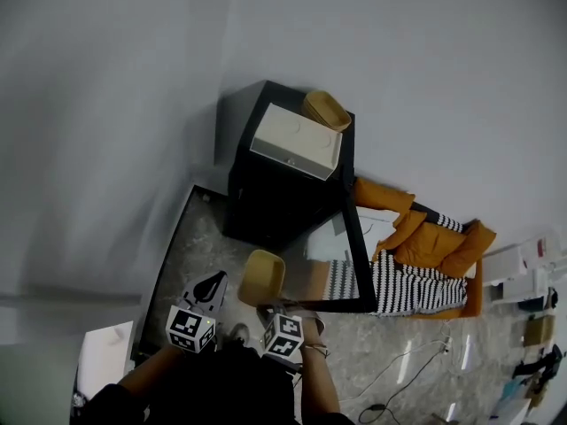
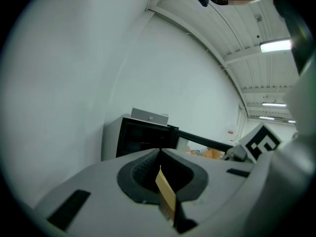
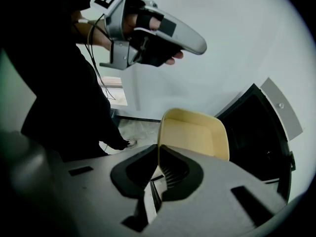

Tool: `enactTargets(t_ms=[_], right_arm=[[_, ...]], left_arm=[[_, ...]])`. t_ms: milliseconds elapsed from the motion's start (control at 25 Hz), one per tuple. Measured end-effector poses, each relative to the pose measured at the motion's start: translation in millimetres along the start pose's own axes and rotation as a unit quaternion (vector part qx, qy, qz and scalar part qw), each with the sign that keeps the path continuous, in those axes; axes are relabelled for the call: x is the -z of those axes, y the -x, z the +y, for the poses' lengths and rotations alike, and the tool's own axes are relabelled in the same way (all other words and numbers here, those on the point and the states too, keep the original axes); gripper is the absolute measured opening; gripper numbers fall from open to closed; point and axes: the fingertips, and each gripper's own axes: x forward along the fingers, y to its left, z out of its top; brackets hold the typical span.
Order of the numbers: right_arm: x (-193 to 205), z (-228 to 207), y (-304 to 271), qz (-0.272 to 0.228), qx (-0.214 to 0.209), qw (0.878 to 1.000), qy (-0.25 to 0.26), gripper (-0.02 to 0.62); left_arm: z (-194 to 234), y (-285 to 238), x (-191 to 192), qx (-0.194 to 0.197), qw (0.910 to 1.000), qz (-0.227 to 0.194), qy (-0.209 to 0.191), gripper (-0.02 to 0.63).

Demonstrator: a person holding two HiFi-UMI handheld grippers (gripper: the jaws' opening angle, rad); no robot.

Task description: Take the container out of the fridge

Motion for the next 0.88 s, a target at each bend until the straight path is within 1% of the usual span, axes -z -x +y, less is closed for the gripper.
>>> enactTargets(t_ms=[160,360,440,560,680,880], right_arm=[[-10.7,12.6,25.6,-0.005,-0.015,1.0,0.0,0.012],[-9.3,23.0,45.6,0.016,-0.007,1.0,0.01,0.012],[-10.1,26.1,51.2,0.016,-0.009,1.0,0.01,0.012],[-9.9,28.8,55.4,0.013,-0.01,1.0,0.01,0.012],[-6.0,27.8,55.0,0.022,-0.003,1.0,0.017,0.012],[-4.8,31.5,56.3,0.024,-0.008,0.999,0.02,0.012]], left_arm=[[1.6,4.3,-5.6,0.001,1.0,-0.007,-0.002,0.006],[3.1,5.8,-5.8,0.0,0.9999,-0.011,-0.004,0.006],[2.8,6.3,-7.2,0.0,0.9999,-0.015,-0.003,0.006],[1.7,6.1,-6.0,0.0,0.9999,-0.015,0.0,0.006],[0.7,5.6,-4.3,0.002,0.9999,-0.015,0.0,0.006],[-2.5,7.9,-3.1,0.001,0.9999,-0.014,0.003,0.006]])
